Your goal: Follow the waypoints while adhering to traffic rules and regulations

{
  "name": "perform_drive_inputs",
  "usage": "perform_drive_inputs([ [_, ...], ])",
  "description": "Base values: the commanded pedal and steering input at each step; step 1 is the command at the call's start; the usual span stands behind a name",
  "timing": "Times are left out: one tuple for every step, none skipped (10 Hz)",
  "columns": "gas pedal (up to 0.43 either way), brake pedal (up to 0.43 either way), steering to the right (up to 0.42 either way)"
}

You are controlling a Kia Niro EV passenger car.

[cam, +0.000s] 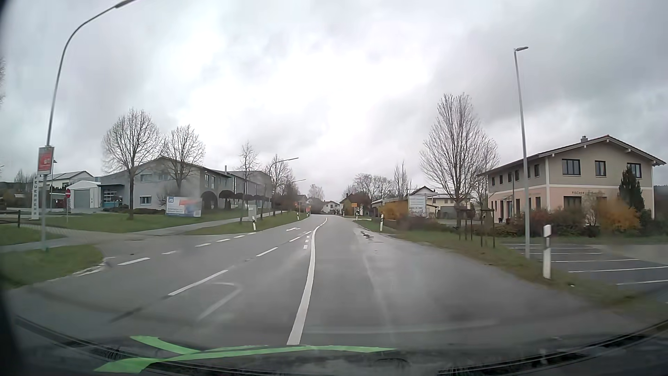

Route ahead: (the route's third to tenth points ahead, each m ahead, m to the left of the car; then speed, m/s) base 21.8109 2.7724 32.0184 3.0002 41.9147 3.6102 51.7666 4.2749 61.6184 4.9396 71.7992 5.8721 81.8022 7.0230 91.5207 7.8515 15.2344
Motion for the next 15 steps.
perform_drive_inputs([
  [0.138, 0.0, -0.024],
  [0.138, 0.0, -0.023],
  [0.138, 0.0, -0.021],
  [0.138, 0.0, -0.018],
  [0.118, 0.0, -0.012],
  [0.098, 0.0, -0.009],
  [0.087, 0.0, -0.008],
  [0.079, 0.0, -0.008],
  [0.067, 0.0, -0.008],
  [0.067, 0.0, -0.008],
  [0.067, 0.0, -0.008],
  [0.079, 0.0, -0.007],
  [0.079, 0.0, -0.006],
  [0.079, 0.0, -0.006],
  [0.087, 0.0, -0.006],
])
